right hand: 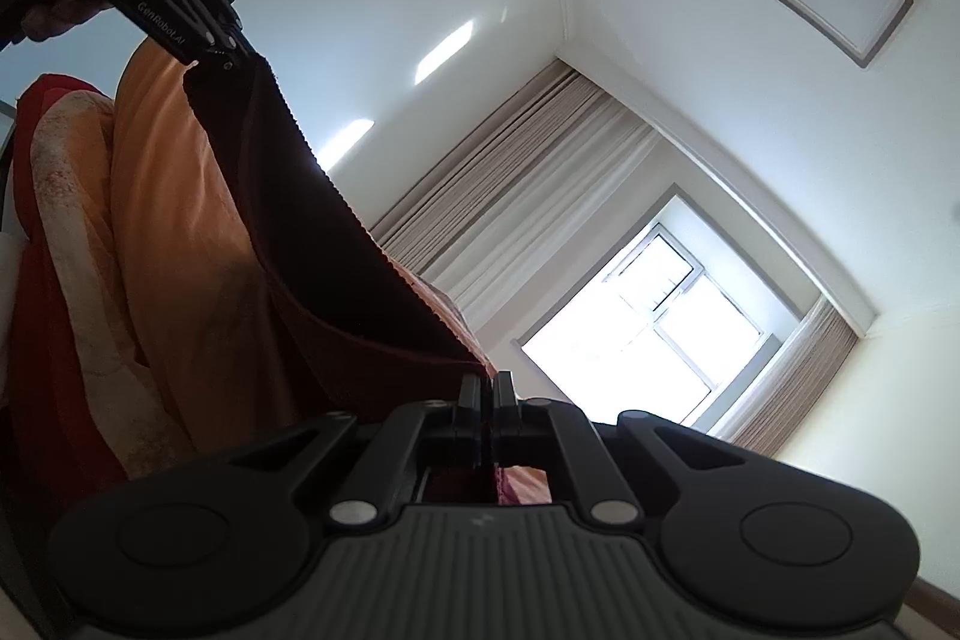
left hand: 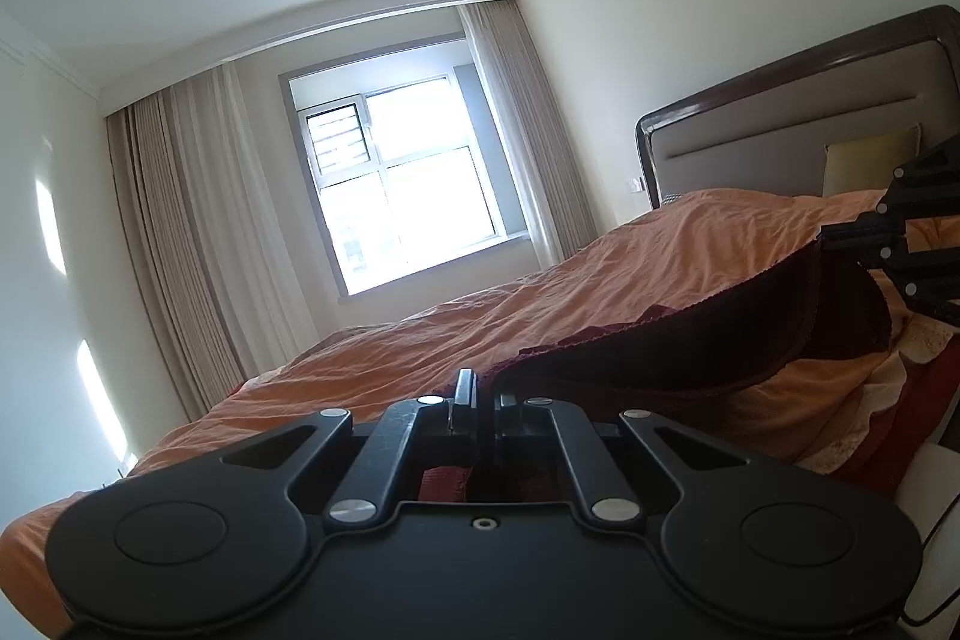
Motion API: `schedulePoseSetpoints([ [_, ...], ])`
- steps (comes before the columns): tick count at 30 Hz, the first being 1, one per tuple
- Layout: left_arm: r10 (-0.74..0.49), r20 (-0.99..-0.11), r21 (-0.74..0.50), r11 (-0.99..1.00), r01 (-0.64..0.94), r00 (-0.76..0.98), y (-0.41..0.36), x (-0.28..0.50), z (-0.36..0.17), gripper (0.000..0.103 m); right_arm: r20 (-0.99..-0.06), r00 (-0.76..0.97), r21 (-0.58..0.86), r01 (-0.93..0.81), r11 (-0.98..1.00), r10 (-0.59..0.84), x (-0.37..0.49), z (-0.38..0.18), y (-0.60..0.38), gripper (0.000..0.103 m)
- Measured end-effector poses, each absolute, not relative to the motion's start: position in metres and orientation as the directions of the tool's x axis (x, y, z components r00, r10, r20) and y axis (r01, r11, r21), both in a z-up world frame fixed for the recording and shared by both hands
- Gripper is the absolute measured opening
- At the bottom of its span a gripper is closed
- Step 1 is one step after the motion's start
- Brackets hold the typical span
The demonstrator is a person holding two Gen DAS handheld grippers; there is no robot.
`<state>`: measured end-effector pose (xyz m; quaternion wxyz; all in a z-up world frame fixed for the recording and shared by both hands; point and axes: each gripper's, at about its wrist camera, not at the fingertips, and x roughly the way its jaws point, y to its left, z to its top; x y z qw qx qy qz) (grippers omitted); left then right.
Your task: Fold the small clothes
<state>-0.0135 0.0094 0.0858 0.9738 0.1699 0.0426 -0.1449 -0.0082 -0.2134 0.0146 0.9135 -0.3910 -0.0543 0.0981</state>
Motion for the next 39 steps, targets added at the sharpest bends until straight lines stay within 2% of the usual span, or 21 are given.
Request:
schedulePoseSetpoints([
  [4, -0.279, -0.109, 0.325, 0.897, 0.3, 0.954, 0.007, 0.016, 0.109, 0.004, 0.093, 0.969, -0.791, -0.069, 0.608, 0.231, 0.045, 0.031, -0.214, 0.003],
  [8, -0.286, -0.107, 0.304, 0.902, 0.305, 0.952, 0.006, 0.069, 0.141, 0.004, 0.086, 0.97, -0.786, -0.073, 0.614, 0.226, 0.118, 0.061, -0.218, 0.003],
  [16, -0.232, -0.184, 0.325, 0.903, 0.282, 0.955, -0.007, 0.195, 0.169, 0.004, -0.065, 0.975, -0.744, -0.189, 0.64, 0.213, 0.277, 0.084, -0.212, 0.004],
  [21, -0.18, -0.28, 0.285, 0.922, 0.261, 0.943, -0.005, 0.288, 0.153, 0.005, -0.191, 0.962, -0.695, -0.274, 0.665, 0.196, 0.362, 0.065, -0.212, 0.004],
  [26, -0.18, -0.413, 0.158, 0.951, 0.265, 0.893, 0.01, 0.378, 0.116, 0.005, -0.312, 0.931, -0.632, -0.351, 0.691, 0.187, 0.425, 0.032, -0.215, 0.004],
  [30, -0.18, -0.48, 0.107, 0.959, 0.261, 0.859, 0.019, 0.421, 0.08, 0.005, -0.399, 0.897, -0.582, -0.41, 0.702, 0.192, 0.46, 0.005, -0.221, 0.004],
  [37, -0.186, -0.55, 0.023, 0.971, 0.237, 0.815, 0.029, 0.468, 0.045, 0.005, -0.467, 0.862, -0.543, -0.455, 0.706, 0.196, 0.495, -0.029, -0.229, 0.005],
  [39, -0.185, -0.563, 0.004, 0.974, 0.227, 0.805, 0.032, 0.475, 0.04, 0.009, -0.482, 0.854, -0.518, -0.459, 0.722, 0.197, 0.5, -0.032, -0.23, 0.009],
])
